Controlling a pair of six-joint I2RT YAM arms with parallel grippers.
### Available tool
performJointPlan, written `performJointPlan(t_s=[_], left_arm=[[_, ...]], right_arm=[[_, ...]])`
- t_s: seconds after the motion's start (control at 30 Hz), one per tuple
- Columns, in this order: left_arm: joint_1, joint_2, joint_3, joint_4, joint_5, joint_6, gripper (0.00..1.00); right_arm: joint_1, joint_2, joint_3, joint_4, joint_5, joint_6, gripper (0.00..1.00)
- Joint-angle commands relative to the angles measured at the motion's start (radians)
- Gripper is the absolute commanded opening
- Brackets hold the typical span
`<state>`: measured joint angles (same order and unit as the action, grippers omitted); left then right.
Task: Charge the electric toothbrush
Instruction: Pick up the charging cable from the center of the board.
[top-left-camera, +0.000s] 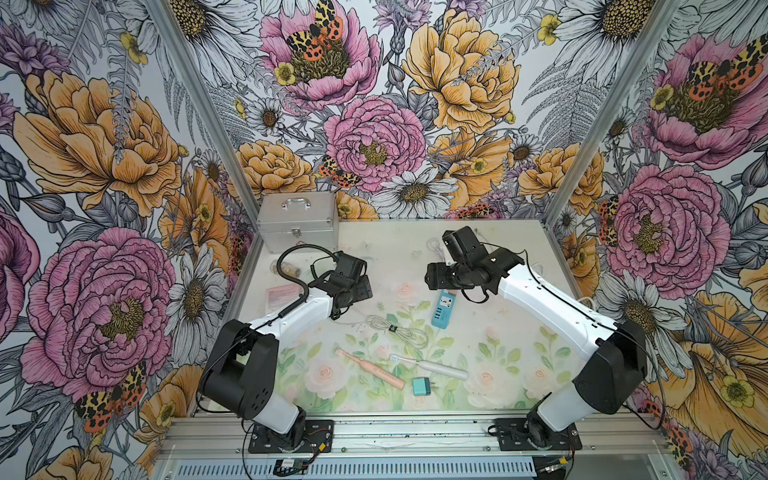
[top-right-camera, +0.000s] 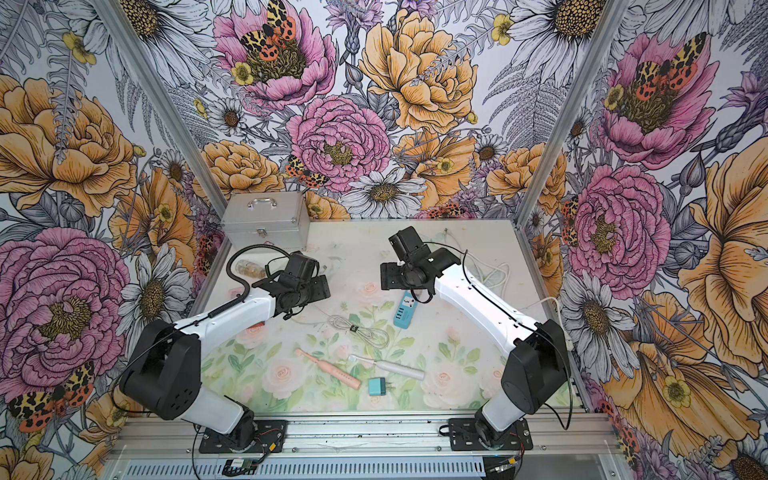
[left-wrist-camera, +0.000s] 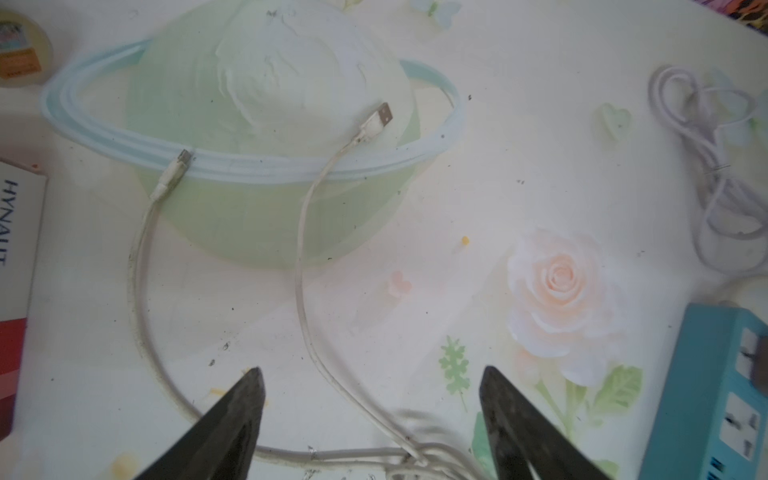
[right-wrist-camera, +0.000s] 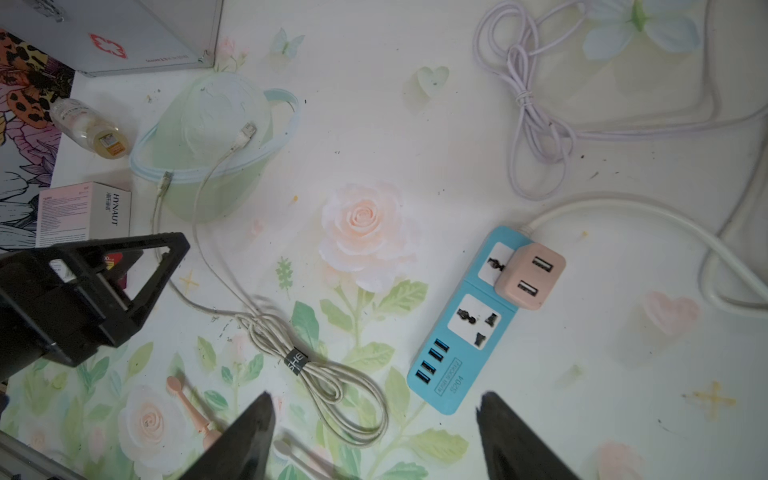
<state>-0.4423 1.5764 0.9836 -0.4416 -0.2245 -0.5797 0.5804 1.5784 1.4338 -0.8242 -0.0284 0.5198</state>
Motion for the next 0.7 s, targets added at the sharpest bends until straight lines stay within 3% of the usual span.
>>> performJointPlan(t_s=[0.0, 0.27, 0.47, 0.63, 0.67], left_arm=[[0.008, 0.058, 0.026, -0.01, -0.068, -0.049, 0.74], [0.036, 0.195, 0.08, 0.027, -0.093, -0.059, 0.55], [0.043, 0.219, 0.093, 0.058, -0.115, -0.042, 0.32], [0.044, 0.207, 0.1, 0.089, -0.117, 0.018, 0.01], [0.047, 0.198, 0.102, 0.093, -0.119, 0.033, 0.0]], right_arm=[[-0.004, 0.02, -0.01, 0.052, -0.044, -0.075, 0.77], [-0.014, 0.048, -0.001, 0.062, -0.044, -0.119, 0.74], [-0.04, 0.082, 0.017, 0.068, -0.064, -0.136, 0.68], [-0.064, 0.1, 0.042, 0.071, -0.084, -0.182, 0.63], [-0.07, 0.101, 0.044, 0.072, -0.088, -0.19, 0.62]])
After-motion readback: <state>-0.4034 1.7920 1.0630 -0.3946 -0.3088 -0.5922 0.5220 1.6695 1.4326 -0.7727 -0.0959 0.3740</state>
